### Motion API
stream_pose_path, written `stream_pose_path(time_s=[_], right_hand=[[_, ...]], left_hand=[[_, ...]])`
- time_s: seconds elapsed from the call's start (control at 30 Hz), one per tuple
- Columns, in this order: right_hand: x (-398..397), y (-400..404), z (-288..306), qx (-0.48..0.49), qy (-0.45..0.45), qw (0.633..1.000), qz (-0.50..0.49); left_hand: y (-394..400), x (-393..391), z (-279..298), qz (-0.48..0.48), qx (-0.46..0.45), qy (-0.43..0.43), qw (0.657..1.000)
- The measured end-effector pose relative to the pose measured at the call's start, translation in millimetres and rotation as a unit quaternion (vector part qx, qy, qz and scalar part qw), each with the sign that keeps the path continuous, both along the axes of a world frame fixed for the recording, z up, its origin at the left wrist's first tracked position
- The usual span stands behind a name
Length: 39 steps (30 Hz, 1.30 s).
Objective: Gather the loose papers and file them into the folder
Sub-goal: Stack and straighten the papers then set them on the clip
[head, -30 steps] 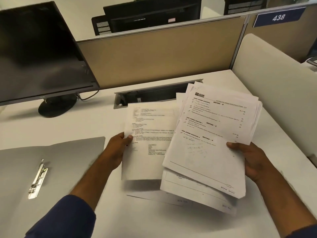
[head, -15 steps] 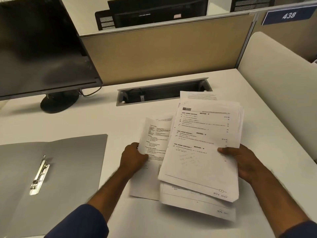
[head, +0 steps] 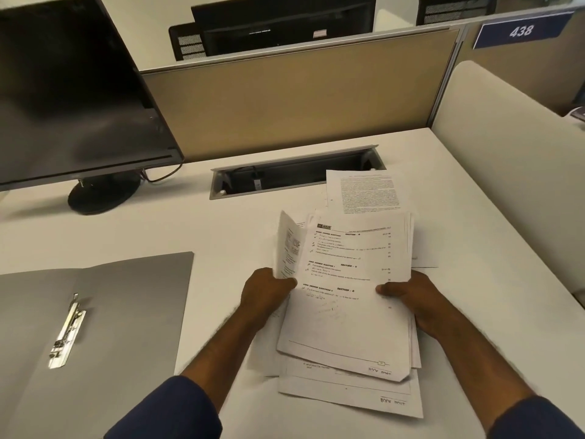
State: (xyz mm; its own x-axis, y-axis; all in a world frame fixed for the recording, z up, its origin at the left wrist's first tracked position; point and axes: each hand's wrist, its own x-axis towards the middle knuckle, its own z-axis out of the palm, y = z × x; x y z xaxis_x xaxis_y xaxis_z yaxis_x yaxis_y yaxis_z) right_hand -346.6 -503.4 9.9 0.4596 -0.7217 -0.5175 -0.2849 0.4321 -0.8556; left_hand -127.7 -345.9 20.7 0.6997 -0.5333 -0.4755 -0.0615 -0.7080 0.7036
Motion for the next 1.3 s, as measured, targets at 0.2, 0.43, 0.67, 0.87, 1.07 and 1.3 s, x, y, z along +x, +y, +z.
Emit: stream_pose_path(time_s=[0.2,0.43,0.67,0.87,1.07,1.3], right_hand=[[-1,0,-1,-0.001,0.0,1.0,0.012],[-4,-2,-2,0.008,-0.008,1.0,0.017],[-7,-1,-5,0.008,-0.013,1.0,0.026],[-6,-2,-6,0.005,-0.012,1.0,0.027],[-7,-2,-8,0.003,-0.013,0.999,0.035],[-9,-2,-7,0.004,-0.021,0.998,0.054]], left_hand=[[-15,-17,-2,-0.036,0.129,-0.209,0.969],[-19,-6,-3,0.067,-0.077,0.09,0.991],[-21,-15,-7,0.011,0.108,-0.105,0.988],[-28,-9,8,0.069,-0.117,0.177,0.975],[-12,12,13,0.091,-0.108,0.312,0.94],[-3,7,8,0.084,-0.098,0.291,0.948]])
